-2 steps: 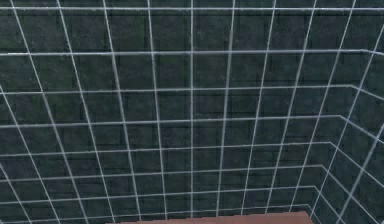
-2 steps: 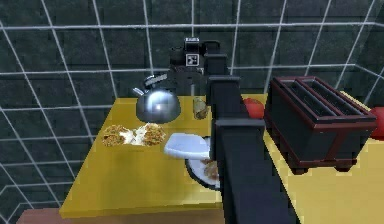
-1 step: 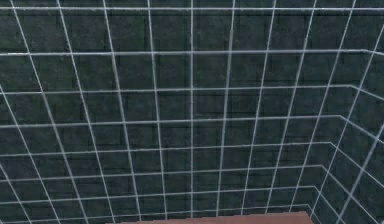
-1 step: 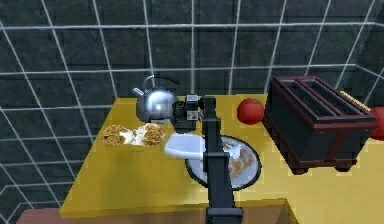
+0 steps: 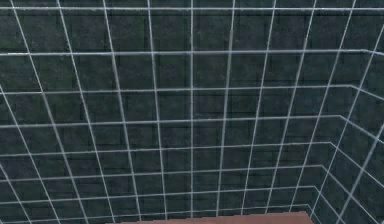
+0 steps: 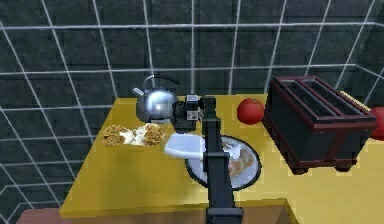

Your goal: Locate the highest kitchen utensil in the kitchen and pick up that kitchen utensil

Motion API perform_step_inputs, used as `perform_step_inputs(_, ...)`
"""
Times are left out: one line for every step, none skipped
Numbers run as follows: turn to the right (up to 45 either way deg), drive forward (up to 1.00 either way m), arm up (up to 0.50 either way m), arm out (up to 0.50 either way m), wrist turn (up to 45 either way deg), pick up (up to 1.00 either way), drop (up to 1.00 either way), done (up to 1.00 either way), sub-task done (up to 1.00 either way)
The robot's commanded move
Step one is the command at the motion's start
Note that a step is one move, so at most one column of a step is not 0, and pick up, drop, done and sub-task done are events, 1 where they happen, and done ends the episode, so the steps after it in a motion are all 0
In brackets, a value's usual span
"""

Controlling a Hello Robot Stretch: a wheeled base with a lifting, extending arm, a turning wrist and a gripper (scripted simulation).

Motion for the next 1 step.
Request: perform_step_inputs(0.0,0.0,0.1,0.0,0.0,0.0,0.0,0.0,0.0)
